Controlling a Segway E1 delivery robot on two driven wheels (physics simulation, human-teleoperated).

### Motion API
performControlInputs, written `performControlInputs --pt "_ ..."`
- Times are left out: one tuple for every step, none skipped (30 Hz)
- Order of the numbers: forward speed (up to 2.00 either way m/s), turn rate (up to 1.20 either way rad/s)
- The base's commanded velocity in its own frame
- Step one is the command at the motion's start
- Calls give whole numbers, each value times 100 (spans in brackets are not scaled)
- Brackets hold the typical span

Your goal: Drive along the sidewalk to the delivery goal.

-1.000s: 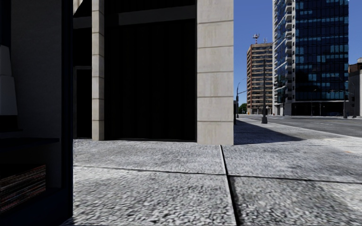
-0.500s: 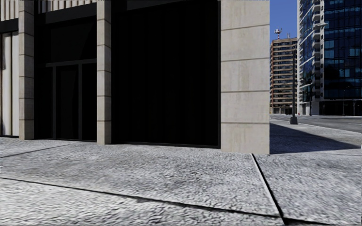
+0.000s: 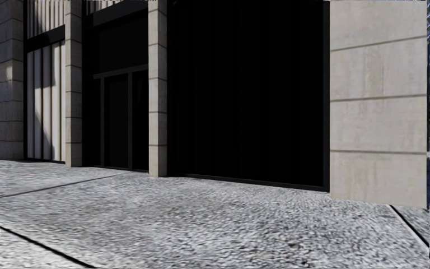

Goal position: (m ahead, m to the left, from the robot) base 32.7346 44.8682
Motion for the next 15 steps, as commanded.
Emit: performControlInputs --pt "154 55" --pt "154 55" --pt "154 55" --pt "154 55" --pt "154 55" --pt "154 55" --pt "155 55" --pt "155 55" --pt "155 55" --pt "155 55" --pt "155 56" --pt "155 56" --pt "155 59" --pt "156 60" --pt "156 64"
